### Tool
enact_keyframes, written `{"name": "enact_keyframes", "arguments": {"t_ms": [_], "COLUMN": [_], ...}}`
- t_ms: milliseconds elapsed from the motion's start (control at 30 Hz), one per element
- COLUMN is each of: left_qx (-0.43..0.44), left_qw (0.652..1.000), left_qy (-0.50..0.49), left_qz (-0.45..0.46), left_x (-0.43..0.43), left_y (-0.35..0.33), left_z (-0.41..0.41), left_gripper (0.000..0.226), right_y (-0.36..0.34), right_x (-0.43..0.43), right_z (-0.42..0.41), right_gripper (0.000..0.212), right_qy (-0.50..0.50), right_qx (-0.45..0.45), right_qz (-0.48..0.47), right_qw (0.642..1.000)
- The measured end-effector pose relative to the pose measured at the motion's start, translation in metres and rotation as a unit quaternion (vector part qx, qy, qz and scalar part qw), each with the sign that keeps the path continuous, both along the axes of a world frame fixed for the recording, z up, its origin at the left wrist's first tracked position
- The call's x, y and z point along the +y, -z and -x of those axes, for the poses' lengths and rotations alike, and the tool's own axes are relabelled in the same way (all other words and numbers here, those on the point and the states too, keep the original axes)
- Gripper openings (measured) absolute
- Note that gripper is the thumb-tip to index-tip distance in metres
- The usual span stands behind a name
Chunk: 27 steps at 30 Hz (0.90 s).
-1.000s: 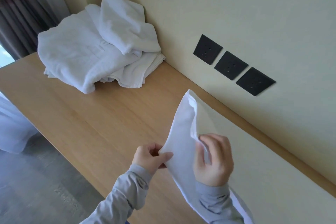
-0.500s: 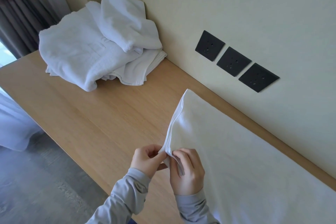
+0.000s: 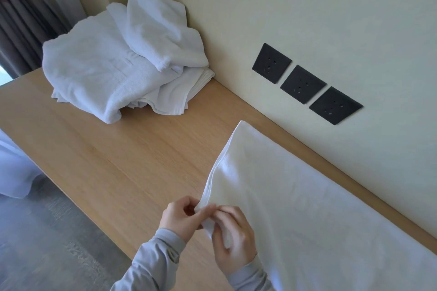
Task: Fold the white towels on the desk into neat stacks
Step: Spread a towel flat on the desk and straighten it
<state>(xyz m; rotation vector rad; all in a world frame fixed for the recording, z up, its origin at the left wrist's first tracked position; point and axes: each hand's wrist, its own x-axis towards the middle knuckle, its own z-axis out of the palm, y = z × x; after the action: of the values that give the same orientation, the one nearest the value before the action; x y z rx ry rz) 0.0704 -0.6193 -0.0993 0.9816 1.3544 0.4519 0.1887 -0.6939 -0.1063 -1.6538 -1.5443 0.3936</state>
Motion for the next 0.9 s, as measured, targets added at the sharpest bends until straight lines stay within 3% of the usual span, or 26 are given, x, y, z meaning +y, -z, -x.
{"name": "enact_keyframes", "arguments": {"t_ms": [100, 233, 300, 433, 533, 667, 800, 900], "left_qx": [0.029, 0.059, 0.051, 0.040, 0.021, -0.017, -0.015, 0.004], "left_qw": [0.998, 0.983, 0.977, 0.969, 0.962, 0.953, 0.958, 0.962], "left_qy": [0.041, 0.110, 0.122, 0.139, 0.161, 0.198, 0.191, 0.177], "left_qz": [-0.044, -0.138, -0.165, -0.198, -0.217, -0.230, -0.214, -0.210], "left_x": [0.001, -0.001, -0.004, -0.009, -0.011, -0.012, -0.012, -0.007], "left_y": [0.004, 0.000, -0.001, -0.001, 0.001, 0.008, 0.017, 0.024], "left_z": [0.000, 0.000, -0.003, -0.008, -0.006, 0.004, 0.021, 0.035], "left_gripper": [0.014, 0.017, 0.021, 0.019, 0.017, 0.013, 0.020, 0.018], "right_y": [-0.013, -0.031, -0.028, -0.017, -0.016, -0.022, -0.032, -0.032], "right_x": [0.028, 0.105, 0.137, 0.173, 0.187, 0.213, 0.233, 0.235], "right_z": [-0.046, -0.099, -0.111, -0.131, -0.143, -0.159, -0.172, -0.172], "right_gripper": [0.028, 0.058, 0.064, 0.055, 0.048, 0.053, 0.062, 0.055], "right_qy": [-0.005, -0.093, -0.189, -0.310, -0.325, -0.307, -0.274, -0.285], "right_qx": [-0.013, -0.160, -0.263, -0.450, -0.505, -0.559, -0.588, -0.618], "right_qz": [0.056, 0.164, 0.218, 0.286, 0.298, 0.322, 0.328, 0.280], "right_qw": [0.998, 0.969, 0.921, 0.787, 0.742, 0.700, 0.687, 0.677]}}
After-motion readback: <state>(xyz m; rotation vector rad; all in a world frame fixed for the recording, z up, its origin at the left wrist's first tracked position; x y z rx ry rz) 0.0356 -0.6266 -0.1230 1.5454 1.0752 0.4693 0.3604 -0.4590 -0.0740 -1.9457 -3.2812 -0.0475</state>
